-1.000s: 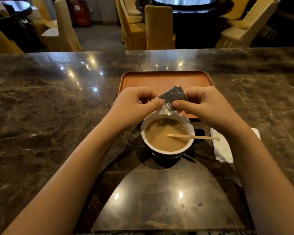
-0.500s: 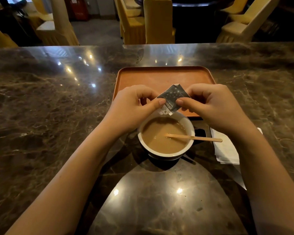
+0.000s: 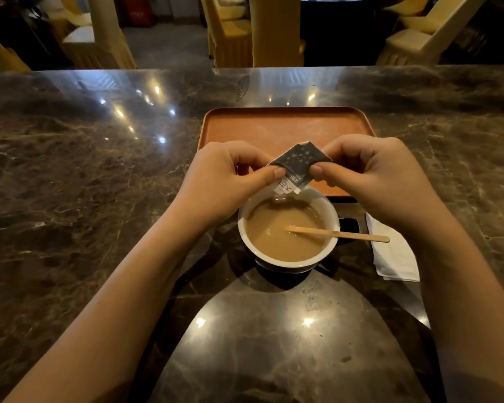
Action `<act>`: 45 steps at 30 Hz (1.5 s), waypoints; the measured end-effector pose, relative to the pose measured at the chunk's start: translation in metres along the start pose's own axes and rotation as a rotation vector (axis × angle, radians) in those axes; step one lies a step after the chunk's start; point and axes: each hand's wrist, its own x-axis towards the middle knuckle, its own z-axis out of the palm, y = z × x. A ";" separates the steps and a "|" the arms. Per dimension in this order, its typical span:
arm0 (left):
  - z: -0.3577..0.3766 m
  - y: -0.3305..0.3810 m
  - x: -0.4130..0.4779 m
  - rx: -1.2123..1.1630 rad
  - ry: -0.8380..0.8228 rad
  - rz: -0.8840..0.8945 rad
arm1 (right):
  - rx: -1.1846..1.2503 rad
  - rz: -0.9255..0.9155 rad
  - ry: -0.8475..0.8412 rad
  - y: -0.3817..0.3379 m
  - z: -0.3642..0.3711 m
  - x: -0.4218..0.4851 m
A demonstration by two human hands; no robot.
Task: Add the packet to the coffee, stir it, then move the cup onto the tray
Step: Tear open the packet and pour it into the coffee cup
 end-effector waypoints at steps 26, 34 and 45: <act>0.003 -0.006 0.001 0.095 -0.022 0.037 | -0.043 -0.064 0.017 -0.001 0.006 -0.001; 0.004 -0.005 0.001 0.100 -0.037 0.049 | -0.035 -0.065 0.024 0.001 0.005 -0.001; 0.005 -0.005 0.000 0.109 -0.042 0.056 | -0.039 -0.054 0.033 0.001 0.006 -0.002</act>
